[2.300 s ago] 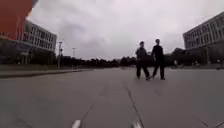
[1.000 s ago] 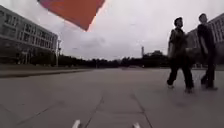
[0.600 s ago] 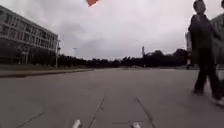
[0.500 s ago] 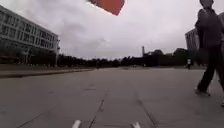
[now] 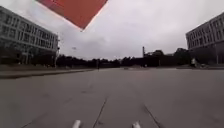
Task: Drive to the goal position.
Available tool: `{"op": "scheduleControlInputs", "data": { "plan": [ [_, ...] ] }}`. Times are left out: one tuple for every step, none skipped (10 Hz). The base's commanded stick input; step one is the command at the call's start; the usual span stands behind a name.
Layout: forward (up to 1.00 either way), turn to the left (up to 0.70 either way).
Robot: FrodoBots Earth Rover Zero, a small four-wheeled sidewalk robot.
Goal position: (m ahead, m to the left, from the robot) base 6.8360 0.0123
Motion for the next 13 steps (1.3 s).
{"op": "scheduleControlInputs", "data": {
  "plan": [
    [0.70,-0.05],
    [0.70,0.00],
    [0.70,0.00],
    [0.70,0.00],
    [0.70,0.00],
    [0.70,0.00],
    [0.70,0.00],
    [0.70,0.00],
    [0.70,0.00],
    [0.70,0.00],
    [0.70,0.00],
    [0.70,0.00],
    [0.70,0.00]
  ]
}}
